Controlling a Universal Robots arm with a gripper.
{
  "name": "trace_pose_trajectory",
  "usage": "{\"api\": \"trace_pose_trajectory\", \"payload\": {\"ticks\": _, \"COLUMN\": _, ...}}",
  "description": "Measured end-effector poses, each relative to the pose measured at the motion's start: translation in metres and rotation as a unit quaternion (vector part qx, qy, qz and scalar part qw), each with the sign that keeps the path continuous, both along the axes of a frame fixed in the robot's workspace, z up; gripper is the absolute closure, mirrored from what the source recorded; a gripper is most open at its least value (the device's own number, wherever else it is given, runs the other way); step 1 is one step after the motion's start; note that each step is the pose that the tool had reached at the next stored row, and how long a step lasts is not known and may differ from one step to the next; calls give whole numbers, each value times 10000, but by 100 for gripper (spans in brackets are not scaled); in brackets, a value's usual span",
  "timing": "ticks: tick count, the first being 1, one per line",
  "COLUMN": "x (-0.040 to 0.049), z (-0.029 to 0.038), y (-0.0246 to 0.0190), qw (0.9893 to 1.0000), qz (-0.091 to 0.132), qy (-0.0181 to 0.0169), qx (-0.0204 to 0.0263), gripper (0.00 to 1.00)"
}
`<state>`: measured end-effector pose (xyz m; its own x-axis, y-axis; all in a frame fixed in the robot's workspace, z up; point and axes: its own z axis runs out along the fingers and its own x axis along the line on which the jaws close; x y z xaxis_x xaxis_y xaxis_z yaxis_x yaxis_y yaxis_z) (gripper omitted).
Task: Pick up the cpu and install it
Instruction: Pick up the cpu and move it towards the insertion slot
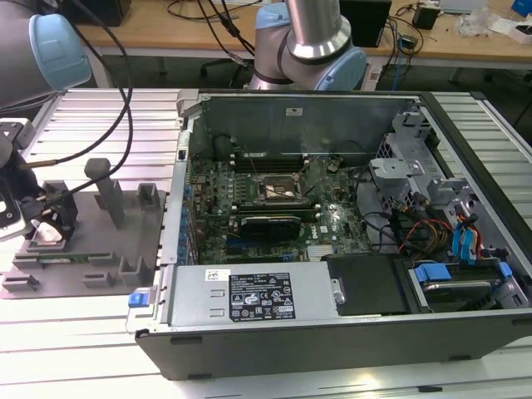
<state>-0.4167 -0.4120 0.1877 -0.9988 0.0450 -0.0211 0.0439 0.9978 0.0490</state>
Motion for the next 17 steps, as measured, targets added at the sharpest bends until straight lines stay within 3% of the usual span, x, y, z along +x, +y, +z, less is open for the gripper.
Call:
{"api": "trace_pose_trajectory", "payload": {"ticks": 7, "x": 0, "z": 0, "y": 5, "qw": 10000, "qz": 0, "qy": 0, "qx": 0, "gripper": 34}}
{"api": "trace_pose_trajectory", "payload": {"ticks": 9, "x": -1, "z": 0, "y": 6, "qw": 10000, "qz": -1, "qy": 0, "qx": 0, "gripper": 36}}
{"api": "trace_pose_trajectory", "payload": {"ticks": 10, "x": 0, "z": 0, "y": 6, "qw": 10000, "qz": 0, "qy": 0, "qx": 0, "gripper": 43}}
{"api": "trace_pose_trajectory", "payload": {"ticks": 17, "x": 0, "z": 0, "y": 10, "qw": 10000, "qz": 0, "qy": 0, "qx": 0, "gripper": 45}}
